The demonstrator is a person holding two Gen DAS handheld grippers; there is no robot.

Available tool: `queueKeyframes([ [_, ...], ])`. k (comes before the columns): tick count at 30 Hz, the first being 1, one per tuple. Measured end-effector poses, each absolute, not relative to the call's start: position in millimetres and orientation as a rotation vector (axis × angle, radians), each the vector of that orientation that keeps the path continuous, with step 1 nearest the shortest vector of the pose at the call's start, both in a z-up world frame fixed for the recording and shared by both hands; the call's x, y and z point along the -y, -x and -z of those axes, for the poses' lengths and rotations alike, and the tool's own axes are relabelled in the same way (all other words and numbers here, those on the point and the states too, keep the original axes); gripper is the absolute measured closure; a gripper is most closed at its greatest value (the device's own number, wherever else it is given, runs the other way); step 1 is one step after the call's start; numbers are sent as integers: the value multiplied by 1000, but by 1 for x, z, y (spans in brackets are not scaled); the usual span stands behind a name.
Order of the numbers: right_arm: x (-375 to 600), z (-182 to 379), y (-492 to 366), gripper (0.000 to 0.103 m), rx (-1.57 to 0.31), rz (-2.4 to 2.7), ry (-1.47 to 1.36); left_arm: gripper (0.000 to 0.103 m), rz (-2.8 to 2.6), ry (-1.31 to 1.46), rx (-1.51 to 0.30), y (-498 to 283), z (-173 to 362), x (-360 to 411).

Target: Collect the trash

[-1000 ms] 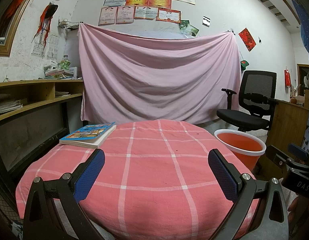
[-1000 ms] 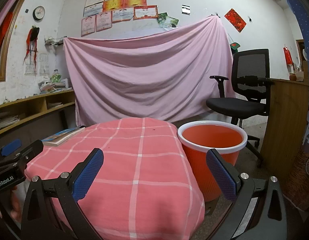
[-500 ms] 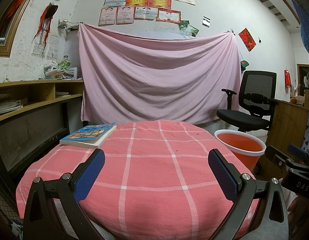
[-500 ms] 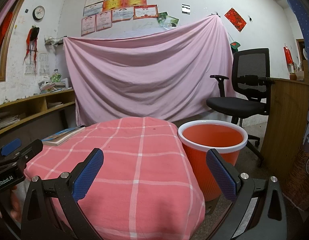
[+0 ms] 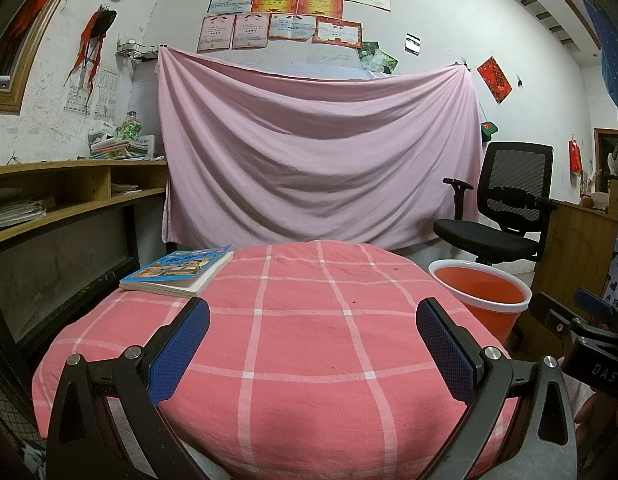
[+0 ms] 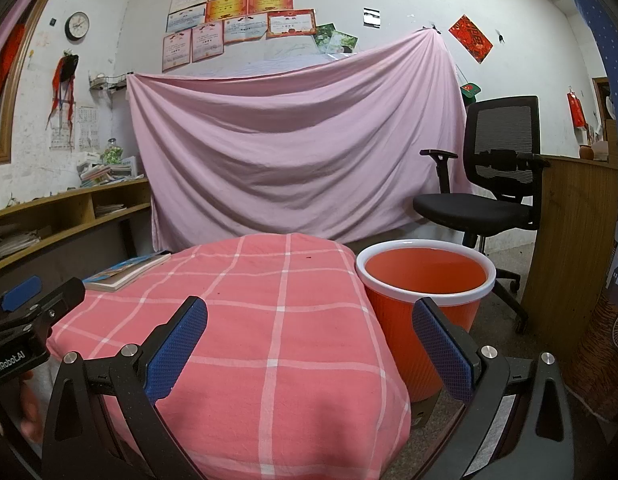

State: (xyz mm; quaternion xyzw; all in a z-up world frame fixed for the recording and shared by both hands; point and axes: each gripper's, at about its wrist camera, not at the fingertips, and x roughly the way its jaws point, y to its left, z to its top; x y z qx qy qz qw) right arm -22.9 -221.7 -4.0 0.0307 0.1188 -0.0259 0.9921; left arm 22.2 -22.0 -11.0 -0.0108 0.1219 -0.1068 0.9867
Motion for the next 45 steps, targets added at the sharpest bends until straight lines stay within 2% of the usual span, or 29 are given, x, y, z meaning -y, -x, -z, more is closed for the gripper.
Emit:
queueKeyframes([
  [45, 217, 3, 24, 0, -243, 52, -64, 2, 210, 24, -245, -24, 5, 19],
])
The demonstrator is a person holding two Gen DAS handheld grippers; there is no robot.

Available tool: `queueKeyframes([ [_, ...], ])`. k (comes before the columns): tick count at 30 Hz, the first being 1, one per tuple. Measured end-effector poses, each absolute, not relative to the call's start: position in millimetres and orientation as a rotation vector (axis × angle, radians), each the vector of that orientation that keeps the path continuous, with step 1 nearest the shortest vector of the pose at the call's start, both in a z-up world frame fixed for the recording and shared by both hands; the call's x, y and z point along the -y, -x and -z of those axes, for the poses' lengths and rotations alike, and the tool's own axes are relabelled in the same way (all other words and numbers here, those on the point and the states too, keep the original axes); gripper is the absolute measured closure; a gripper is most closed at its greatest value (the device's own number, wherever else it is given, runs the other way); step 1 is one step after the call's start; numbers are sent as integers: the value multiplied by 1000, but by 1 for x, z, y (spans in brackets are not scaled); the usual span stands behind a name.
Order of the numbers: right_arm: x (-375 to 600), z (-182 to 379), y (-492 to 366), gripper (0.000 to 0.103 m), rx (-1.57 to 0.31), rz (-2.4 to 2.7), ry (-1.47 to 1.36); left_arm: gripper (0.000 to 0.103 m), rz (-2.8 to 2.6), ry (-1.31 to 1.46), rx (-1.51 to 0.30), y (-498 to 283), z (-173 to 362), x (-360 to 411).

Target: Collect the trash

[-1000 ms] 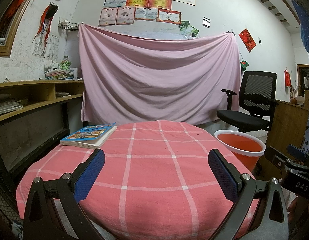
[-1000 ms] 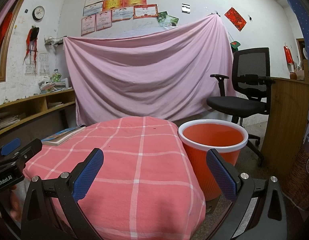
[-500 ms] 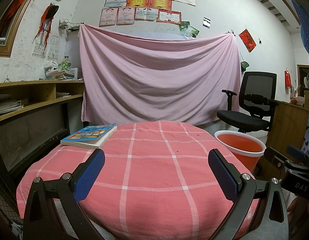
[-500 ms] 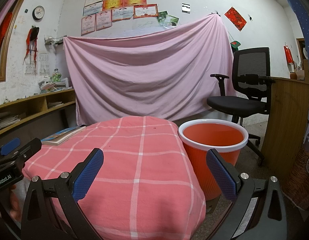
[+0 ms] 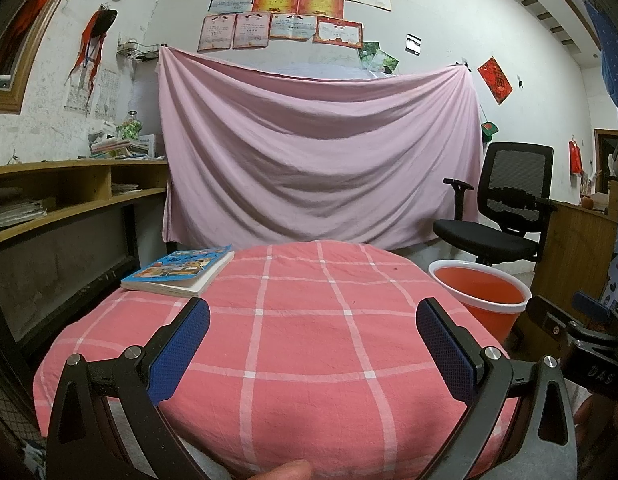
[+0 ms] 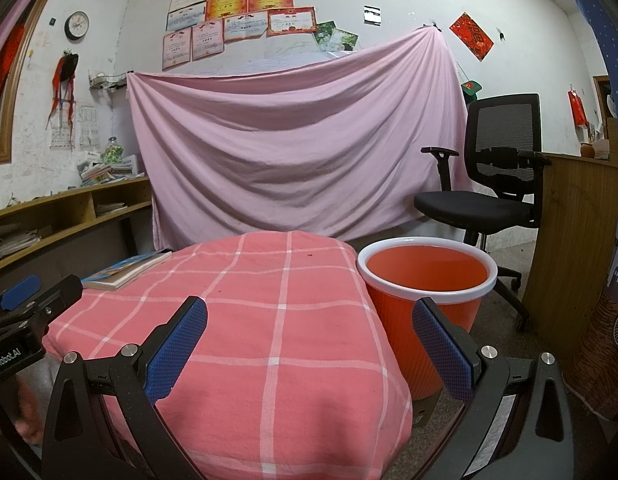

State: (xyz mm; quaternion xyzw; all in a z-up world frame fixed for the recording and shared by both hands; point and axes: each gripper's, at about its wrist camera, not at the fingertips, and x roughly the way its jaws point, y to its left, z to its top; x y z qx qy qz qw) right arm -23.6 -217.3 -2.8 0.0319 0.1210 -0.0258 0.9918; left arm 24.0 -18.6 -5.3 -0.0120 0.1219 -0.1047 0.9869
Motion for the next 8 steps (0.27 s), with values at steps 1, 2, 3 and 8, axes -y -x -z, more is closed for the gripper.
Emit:
queueKeyframes([
  [1, 217, 3, 24, 0, -243, 52, -64, 2, 206, 26, -244, -25, 4, 18],
  [2, 217, 3, 24, 0, -243, 52, -64, 2, 202, 26, -243, -25, 3, 16],
  [3, 217, 3, 24, 0, -243, 52, -64, 2, 197, 26, -244, -26, 3, 16],
  [8, 217, 2, 24, 0, -244, 52, -65, 2, 188, 29, -247, -30, 4, 15],
])
